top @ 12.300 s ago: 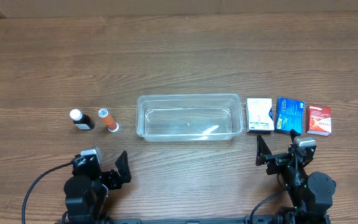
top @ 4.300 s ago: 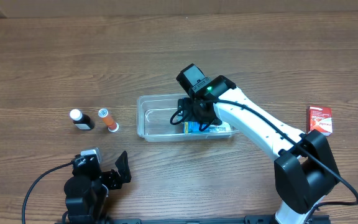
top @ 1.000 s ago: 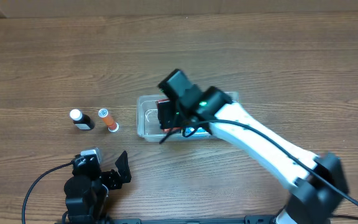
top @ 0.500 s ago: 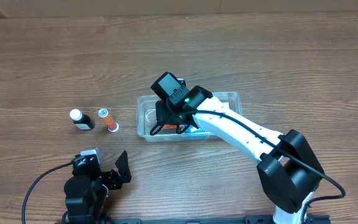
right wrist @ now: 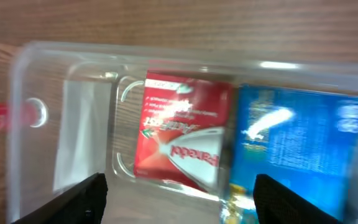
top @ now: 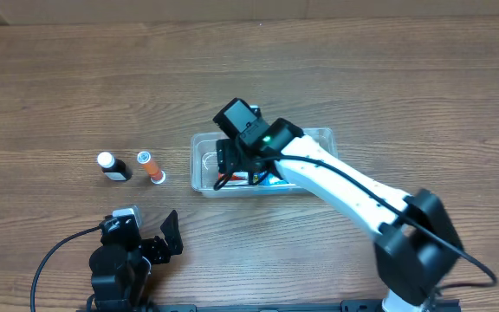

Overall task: Pack container
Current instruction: 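Lower the red box into the container left of the blue box, then lift the right gripper away from the container, then reach the left gripper to the dark brown bottle and grasp it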

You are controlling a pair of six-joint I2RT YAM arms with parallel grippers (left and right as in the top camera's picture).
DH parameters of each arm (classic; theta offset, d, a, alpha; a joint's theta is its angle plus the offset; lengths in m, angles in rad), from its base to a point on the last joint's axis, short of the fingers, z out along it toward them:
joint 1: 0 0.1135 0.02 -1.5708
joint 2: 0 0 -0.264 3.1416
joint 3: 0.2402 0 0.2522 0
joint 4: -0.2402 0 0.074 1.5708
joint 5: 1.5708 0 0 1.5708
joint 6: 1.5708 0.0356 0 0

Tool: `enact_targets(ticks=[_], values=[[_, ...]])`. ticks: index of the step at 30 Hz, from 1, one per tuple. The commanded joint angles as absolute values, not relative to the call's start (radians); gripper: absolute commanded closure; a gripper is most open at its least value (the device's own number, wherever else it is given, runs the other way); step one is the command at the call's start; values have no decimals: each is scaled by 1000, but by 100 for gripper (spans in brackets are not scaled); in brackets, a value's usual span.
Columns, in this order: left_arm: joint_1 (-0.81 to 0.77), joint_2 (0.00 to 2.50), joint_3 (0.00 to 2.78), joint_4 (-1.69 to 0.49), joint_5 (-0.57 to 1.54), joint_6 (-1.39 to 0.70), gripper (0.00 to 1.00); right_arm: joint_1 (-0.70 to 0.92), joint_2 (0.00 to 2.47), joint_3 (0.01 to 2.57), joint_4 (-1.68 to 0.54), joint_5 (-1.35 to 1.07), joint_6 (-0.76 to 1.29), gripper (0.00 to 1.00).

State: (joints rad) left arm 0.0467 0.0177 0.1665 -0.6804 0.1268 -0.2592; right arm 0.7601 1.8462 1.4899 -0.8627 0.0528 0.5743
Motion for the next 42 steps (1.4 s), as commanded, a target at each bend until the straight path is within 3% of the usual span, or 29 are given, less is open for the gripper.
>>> enact_targets(ticks=[1,6,9,13,21,25,29,37,42], values=[[52,9,161,-676,120,-270,0,682,1621,1528,-913,136,523,19],[52,9,161,-676,120,-269,0,424,1346,1528,-1011,165,523,0],[52,9,161,-676,120,-269,0,211,1232,1527,-1056,131,523,0],[52,9,161,-676,120,-269,0,40,1185,1527,-1114,73,523,0],[52,9,162,-593,103,-270,0,14,1203,1526,-1177,73,524,0],[52,27,299,-614,126,-279,0,14,1203,1526,-1177,73,523,0],[52,278,666,-677,52,-307,0,14,1203,1526,-1177,73,523,0],[53,1028,1337,-1118,-22,-135,0,14,1203,1526,-1177,73,524,0],[53,1309,1536,-1261,-11,-22,0,14,1203,1526,-1177,73,523,0]])
